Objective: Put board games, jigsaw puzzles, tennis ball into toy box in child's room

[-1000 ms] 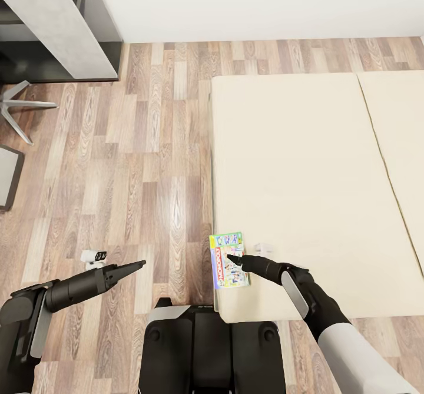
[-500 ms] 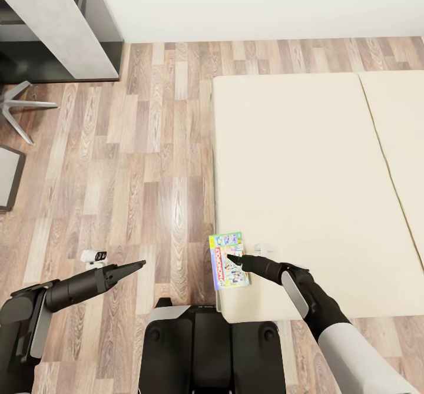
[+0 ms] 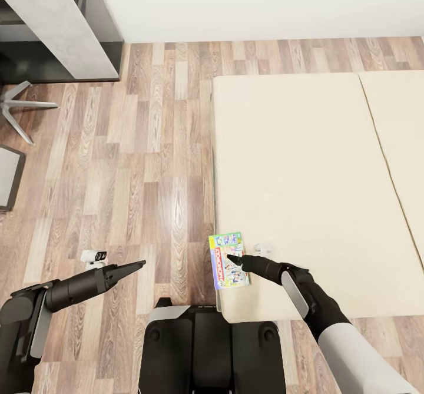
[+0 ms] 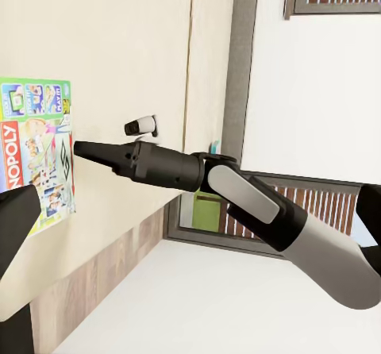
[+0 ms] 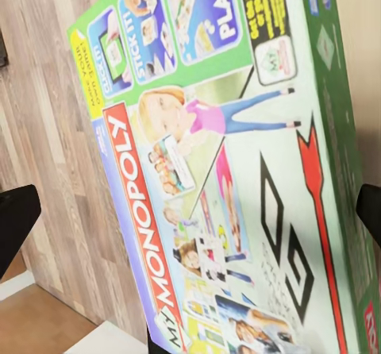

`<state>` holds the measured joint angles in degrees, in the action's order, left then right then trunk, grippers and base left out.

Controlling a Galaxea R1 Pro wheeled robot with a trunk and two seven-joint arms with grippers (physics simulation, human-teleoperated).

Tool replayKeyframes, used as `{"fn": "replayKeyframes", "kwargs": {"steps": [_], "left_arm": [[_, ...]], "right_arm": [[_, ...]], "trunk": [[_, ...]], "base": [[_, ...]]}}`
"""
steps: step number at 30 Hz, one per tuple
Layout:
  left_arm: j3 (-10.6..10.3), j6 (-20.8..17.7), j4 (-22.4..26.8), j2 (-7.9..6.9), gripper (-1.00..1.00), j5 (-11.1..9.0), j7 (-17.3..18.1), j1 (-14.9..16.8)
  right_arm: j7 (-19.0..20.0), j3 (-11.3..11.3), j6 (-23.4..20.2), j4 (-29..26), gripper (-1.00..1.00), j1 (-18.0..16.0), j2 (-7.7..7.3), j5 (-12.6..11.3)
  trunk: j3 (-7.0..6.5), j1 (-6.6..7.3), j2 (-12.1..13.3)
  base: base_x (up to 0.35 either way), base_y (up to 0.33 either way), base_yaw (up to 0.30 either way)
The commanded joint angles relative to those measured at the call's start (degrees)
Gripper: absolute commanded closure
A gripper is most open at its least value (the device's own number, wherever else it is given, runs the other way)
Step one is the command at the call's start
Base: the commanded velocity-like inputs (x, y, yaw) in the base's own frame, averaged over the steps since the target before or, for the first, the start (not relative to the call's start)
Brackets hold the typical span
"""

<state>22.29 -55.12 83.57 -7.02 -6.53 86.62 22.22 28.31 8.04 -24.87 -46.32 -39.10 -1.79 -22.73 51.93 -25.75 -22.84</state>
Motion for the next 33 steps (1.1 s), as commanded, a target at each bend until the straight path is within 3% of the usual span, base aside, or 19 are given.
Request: {"fn": "replayKeyframes", "kwargs": {"steps": [1, 18, 33], "left_arm": [[0.01, -0.61, 0.01, -0.01, -1.0, 0.03, 0.22, 0.01], [0.02, -0.61, 0.01, -0.01, -1.0, 0.03, 0.22, 0.01], [0.03, -0.61, 0.01, -0.01, -1.0, 0.03, 0.22, 0.01]], "right_arm": [[-0.09, 0.13, -0.35, -0.06, -1.0, -0.01, -0.05, -0.47], [-0.01, 0.22, -0.27, -0.4, -1.0, -0.01, -0.2, -0.55], [-0.01, 0.23, -0.27, -0.52, -1.0, -0.01, -0.23, -0.56]], "trunk": [[0.06, -0.03, -0.09], [-0.02, -0.03, -0.09], [-1.27, -0.03, -0.09]], "base": [[0.0, 0.0, 0.0], [0.0, 0.0, 0.0], [0.0, 0.0, 0.0]]}}
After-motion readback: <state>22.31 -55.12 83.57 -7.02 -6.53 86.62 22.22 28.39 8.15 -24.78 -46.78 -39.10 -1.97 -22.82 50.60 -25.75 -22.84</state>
